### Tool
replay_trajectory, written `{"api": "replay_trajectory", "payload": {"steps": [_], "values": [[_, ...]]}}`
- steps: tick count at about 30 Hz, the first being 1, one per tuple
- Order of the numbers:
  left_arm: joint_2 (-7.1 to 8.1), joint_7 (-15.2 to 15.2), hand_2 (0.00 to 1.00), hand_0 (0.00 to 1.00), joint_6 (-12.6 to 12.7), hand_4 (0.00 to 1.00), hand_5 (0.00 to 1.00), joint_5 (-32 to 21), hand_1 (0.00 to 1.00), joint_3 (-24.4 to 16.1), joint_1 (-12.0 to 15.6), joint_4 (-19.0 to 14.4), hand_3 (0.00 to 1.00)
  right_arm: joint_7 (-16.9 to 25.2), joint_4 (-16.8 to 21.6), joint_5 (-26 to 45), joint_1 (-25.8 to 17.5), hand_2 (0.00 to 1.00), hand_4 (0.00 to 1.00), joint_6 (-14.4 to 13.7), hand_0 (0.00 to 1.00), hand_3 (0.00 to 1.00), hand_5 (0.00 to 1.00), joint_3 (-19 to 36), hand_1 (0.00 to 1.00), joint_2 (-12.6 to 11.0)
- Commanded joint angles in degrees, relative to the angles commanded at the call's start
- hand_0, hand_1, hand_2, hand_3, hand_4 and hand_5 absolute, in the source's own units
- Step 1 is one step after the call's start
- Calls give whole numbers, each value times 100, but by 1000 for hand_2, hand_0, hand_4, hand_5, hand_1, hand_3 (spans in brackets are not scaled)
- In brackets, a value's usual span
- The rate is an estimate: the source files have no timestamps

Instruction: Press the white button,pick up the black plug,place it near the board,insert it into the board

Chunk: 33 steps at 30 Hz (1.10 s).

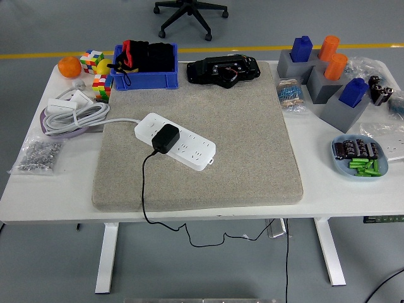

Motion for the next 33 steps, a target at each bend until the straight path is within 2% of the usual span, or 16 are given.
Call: {"api": "replay_trajectory", "payload": {"steps": [7, 8, 25, 33], "values": [[-34, -2, 850, 897, 1, 775, 496, -2, 902, -6, 20, -77, 779, -13, 6, 36, 44, 561, 643, 23, 572, 555, 363, -43, 526, -9], [-35, 11, 849, 897, -2, 776, 491, 6, 901, -5, 29, -94, 778, -17, 4, 29, 37, 630, 644, 23, 580, 568, 367, -32, 548, -7], [-90, 103, 847, 897, -116, 772, 478, -10, 898, 19, 167, -273, 776, -97, -20, -23, 4, 622, 645, 89, 580, 565, 370, 66, 549, -5], [-161, 123, 842, 895, -129, 773, 475, -70, 891, -16, 137, -275, 771, -133, -26, -28, -6, 625, 645, 110, 581, 560, 373, 129, 548, 8]]}}
